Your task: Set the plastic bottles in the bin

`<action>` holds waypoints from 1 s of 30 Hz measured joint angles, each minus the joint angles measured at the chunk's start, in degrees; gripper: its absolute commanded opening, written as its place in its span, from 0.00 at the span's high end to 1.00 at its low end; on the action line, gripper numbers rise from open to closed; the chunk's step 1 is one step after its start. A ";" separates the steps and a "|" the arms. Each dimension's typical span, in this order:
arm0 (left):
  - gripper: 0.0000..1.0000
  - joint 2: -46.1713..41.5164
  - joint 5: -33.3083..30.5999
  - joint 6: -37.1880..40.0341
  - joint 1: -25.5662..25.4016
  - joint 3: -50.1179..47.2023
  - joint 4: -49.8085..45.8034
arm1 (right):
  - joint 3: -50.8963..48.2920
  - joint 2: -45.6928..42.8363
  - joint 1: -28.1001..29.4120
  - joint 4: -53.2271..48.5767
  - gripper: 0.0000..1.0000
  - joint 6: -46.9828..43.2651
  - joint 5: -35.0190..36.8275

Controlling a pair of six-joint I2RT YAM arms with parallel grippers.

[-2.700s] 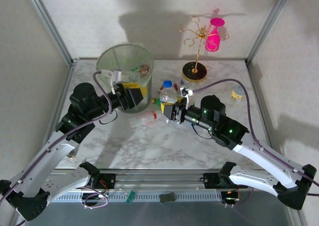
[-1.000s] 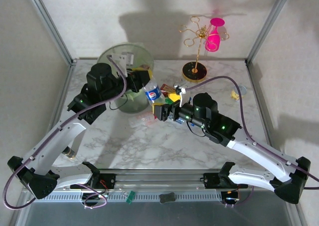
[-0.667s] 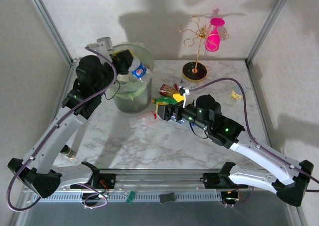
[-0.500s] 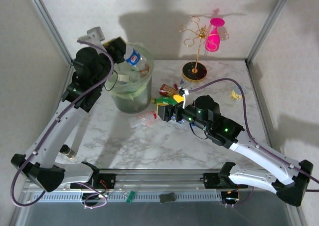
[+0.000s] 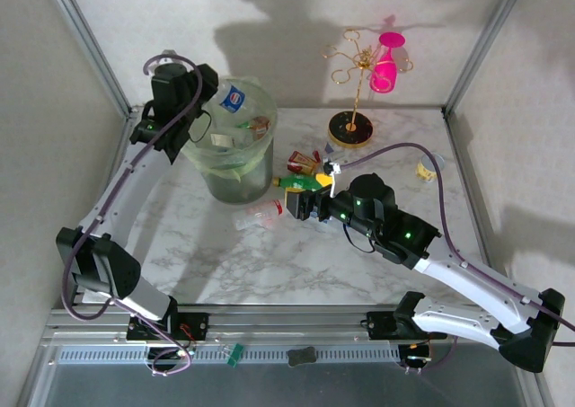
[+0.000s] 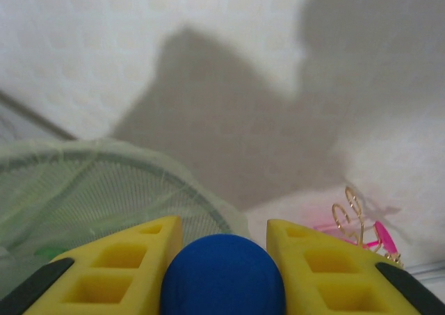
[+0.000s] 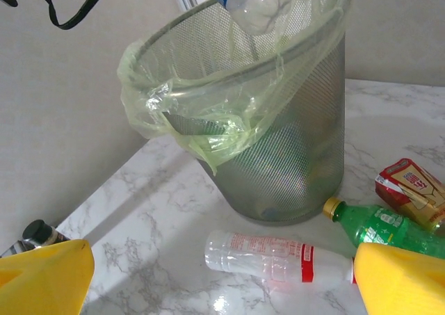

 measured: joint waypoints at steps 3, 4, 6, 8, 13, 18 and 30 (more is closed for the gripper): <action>1.00 1.90 2.80 -2.16 0.39 0.00 -0.70 | -0.02 0.00 0.00 -0.02 0.03 -0.04 0.15; 1.00 2.64 3.78 -2.75 0.61 0.00 -0.81 | -0.02 0.02 0.00 0.00 0.04 -0.09 0.33; 1.00 4.26 5.05 -3.58 1.03 0.09 -1.11 | -0.02 0.07 0.00 -0.02 0.04 -0.17 1.01; 1.00 6.05 5.66 -4.42 1.27 0.81 -2.10 | -0.02 0.09 0.00 -0.02 0.04 -0.17 1.33; 1.00 9.14 8.24 -6.88 1.77 2.12 -2.29 | -0.04 0.07 0.00 -0.02 0.03 -0.15 1.55; 0.94 12.26 10.75 -8.39 1.99 3.34 -2.08 | -0.13 -0.63 0.00 -0.48 0.03 -0.13 2.16; 0.46 15.26 10.93 -6.40 2.40 4.46 -5.62 | -0.13 -2.23 0.00 -1.79 0.03 -0.15 4.35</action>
